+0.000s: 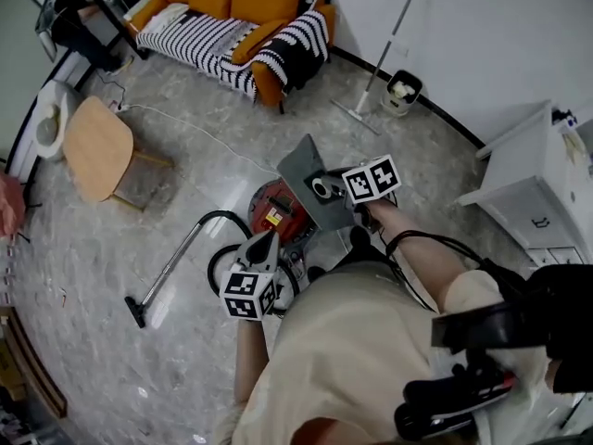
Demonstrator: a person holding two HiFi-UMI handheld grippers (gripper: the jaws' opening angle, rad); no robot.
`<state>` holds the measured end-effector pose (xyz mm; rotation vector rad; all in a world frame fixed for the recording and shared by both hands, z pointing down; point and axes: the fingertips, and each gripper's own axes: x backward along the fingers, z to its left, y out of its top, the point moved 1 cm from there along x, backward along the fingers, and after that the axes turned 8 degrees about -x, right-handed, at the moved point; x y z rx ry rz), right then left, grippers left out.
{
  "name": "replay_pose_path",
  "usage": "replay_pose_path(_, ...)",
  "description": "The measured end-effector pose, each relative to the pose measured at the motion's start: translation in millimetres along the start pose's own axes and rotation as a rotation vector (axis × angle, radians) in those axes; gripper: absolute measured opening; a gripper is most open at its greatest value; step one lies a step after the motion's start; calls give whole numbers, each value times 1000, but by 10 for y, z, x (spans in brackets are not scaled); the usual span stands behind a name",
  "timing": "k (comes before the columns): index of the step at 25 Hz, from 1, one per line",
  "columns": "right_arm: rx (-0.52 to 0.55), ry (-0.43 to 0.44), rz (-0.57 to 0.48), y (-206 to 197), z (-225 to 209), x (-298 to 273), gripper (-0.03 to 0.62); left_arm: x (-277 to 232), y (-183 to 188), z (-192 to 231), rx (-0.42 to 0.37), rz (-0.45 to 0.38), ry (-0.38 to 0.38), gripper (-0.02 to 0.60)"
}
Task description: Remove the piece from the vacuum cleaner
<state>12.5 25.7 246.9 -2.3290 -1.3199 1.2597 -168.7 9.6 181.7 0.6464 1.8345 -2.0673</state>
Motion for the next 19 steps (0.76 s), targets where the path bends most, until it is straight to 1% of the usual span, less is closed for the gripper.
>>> replay_pose_path(4,20,-18,7,26,-104,143,31,-39,2,-159,22,10,-6,3)
replay_pose_path(6,31,-16,7,28,-159,225,31,-64,6,-265,22,17,-9,3)
replay_pose_path(9,41,5,10,39,-233,316,31,-119,40,-318,1,21,21,3)
replay_pose_path(12,38,37,27,86,-373,391,31,-214,155,-374,10,22,66,3)
replay_pose_path(15,22,71,41,169,-605,516,31,-435,303,-550,36,24,93,3)
replay_pose_path(19,0,104,49,305,-1034,842,31,-887,585,-962,29,22,89,3)
